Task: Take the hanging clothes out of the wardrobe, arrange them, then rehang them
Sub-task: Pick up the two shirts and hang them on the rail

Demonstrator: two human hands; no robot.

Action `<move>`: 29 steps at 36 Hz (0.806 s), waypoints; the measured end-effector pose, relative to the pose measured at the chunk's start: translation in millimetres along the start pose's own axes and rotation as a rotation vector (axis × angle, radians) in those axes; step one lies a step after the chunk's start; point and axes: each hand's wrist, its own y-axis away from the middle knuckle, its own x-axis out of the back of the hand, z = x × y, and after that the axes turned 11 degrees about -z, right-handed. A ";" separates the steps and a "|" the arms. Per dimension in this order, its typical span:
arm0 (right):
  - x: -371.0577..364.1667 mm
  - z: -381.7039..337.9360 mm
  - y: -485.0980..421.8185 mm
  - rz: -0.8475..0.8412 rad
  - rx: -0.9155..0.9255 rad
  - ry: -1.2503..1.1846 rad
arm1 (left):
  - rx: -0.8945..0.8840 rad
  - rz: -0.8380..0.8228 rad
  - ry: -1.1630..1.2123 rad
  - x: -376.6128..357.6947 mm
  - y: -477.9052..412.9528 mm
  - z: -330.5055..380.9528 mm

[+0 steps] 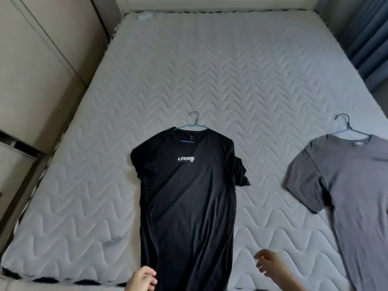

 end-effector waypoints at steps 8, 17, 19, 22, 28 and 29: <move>31.0 -82.0 -116.2 0.096 0.044 0.212 | -0.261 0.167 -0.309 34.5 -125.4 188.8; 29.8 -111.3 -199.2 0.216 0.168 0.602 | -0.502 0.444 -0.821 74.6 -243.2 359.3; 23.4 -102.7 -210.7 0.248 0.194 0.579 | -0.462 0.459 -0.893 78.4 -259.7 385.4; 15.0 -91.0 -216.5 0.314 0.230 0.564 | -0.419 0.444 -0.980 83.6 -279.4 410.4; 16.2 -72.0 -221.4 0.326 0.336 0.557 | -0.308 0.385 -1.045 89.9 -304.5 426.5; 15.4 -67.2 -220.9 0.315 0.343 0.555 | -0.297 0.402 -1.037 89.7 -307.1 427.1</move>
